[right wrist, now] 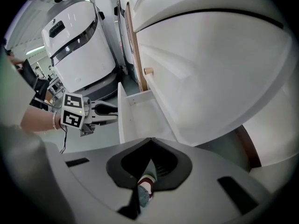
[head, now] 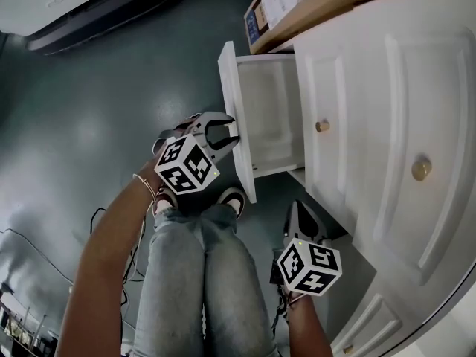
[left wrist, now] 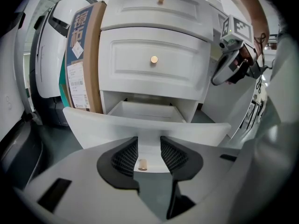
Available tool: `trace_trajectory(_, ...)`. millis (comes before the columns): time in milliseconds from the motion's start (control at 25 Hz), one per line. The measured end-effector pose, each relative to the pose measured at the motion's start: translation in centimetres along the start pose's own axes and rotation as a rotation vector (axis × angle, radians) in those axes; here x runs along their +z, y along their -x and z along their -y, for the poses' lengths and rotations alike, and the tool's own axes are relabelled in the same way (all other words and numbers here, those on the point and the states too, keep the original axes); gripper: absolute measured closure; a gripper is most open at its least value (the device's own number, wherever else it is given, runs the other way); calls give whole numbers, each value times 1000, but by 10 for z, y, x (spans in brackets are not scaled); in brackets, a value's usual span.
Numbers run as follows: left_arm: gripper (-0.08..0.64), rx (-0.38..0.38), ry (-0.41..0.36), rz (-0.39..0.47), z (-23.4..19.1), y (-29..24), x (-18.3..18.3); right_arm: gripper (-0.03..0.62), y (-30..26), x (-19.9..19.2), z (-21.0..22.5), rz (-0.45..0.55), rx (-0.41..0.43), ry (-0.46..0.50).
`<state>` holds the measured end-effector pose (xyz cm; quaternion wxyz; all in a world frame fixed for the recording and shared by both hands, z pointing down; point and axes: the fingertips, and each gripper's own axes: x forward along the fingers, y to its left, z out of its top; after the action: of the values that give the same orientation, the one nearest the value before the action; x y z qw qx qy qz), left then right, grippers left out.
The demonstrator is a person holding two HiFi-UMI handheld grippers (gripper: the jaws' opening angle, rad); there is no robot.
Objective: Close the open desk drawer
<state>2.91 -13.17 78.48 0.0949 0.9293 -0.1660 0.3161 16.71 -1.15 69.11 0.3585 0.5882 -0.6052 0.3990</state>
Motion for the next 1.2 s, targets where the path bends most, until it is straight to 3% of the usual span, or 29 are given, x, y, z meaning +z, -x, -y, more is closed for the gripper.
trace_trajectory(720, 399, -46, 3, 51, 4, -73, 54, 586, -11, -10, 18, -16, -9, -52)
trace_trajectory(1200, 397, -62, 10, 81, 6, -92, 70, 586, -15, -13, 24, -17, -7, -65)
